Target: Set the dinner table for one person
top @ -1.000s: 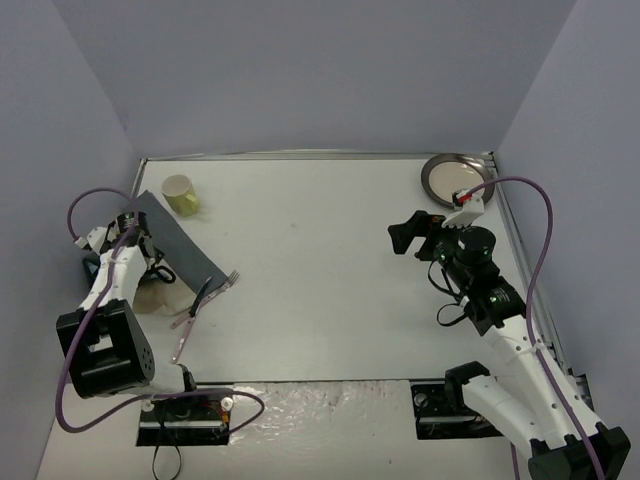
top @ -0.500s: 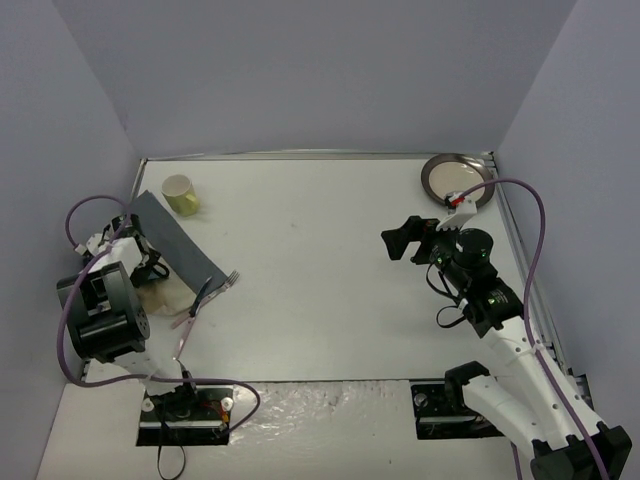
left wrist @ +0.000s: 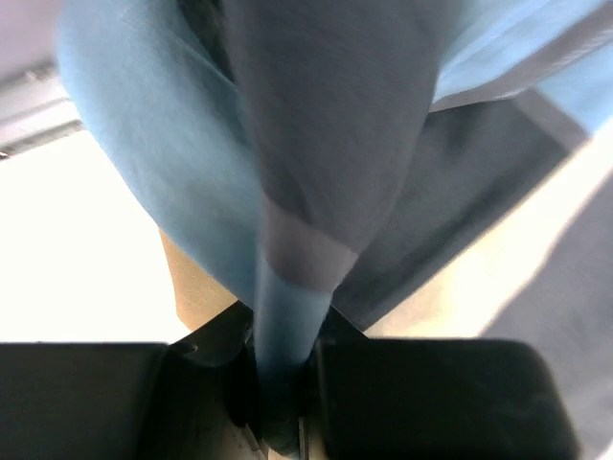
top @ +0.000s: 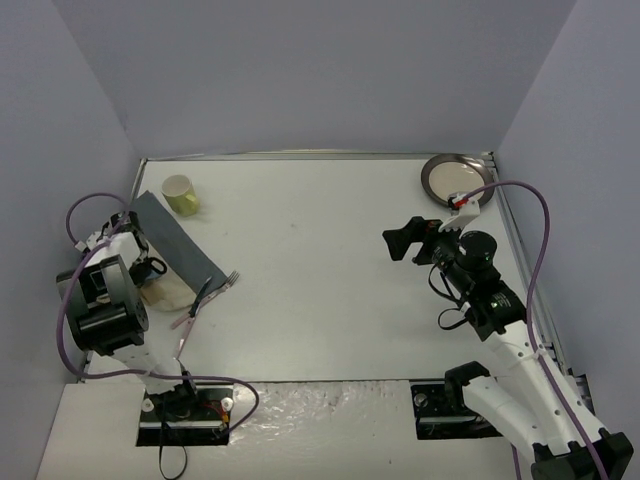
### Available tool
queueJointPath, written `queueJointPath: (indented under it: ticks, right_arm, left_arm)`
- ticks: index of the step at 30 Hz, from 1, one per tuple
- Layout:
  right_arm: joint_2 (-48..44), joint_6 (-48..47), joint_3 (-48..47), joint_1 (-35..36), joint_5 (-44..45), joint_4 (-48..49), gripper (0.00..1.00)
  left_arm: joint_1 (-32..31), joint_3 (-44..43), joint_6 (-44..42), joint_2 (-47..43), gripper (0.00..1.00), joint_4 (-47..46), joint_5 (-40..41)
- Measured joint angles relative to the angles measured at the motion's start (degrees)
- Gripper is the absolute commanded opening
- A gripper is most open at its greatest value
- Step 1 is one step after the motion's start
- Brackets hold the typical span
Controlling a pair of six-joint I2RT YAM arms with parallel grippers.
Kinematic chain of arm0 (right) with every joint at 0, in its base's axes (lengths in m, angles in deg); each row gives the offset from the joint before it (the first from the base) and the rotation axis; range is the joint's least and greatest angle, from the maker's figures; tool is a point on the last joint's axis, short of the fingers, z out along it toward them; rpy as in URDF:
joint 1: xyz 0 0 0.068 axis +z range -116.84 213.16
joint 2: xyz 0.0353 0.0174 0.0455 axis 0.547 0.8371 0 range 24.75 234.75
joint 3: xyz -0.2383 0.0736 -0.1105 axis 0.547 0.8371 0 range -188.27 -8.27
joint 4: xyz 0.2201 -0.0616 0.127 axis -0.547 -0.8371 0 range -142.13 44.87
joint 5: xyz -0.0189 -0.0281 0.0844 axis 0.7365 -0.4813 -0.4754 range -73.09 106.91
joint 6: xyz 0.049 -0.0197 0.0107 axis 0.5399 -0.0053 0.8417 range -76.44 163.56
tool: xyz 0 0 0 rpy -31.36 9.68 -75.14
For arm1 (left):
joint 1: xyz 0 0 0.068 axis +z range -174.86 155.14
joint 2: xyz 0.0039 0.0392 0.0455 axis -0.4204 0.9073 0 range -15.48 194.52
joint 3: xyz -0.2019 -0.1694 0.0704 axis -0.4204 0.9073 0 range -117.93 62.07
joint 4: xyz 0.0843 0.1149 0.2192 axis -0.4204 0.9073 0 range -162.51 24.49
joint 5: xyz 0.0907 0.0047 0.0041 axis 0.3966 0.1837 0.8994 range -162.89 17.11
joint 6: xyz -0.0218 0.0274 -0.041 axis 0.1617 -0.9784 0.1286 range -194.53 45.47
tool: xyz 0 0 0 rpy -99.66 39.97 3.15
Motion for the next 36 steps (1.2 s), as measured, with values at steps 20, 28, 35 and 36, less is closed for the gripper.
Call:
queueJointPath:
  ticks: [20, 28, 35, 36]
  right_arm:
    - [-0.7, 0.0, 0.0, 0.0, 0.3, -0.4, 1.0]
    - [-0.8, 0.0, -1.4, 0.0, 0.8, -2.9, 1.0]
    - [-2.9, -1.4, -3.1, 0.0, 5.2, -6.9, 1.0]
    - [-3.4, -1.5, -3.2, 0.0, 5.9, -7.3, 1.0]
  left_arm:
    - [-10.3, -27.6, -27.8, -18.7, 0.0, 5.4, 2.8]
    - [-35.2, -39.8, -33.8, -18.8, 0.0, 12.3, -4.1]
    - [-54.7, -48.5, -35.3, -14.0, 0.0, 15.4, -10.2]
    - [-56.2, -47.9, -35.0, -14.0, 0.0, 14.5, -12.2]
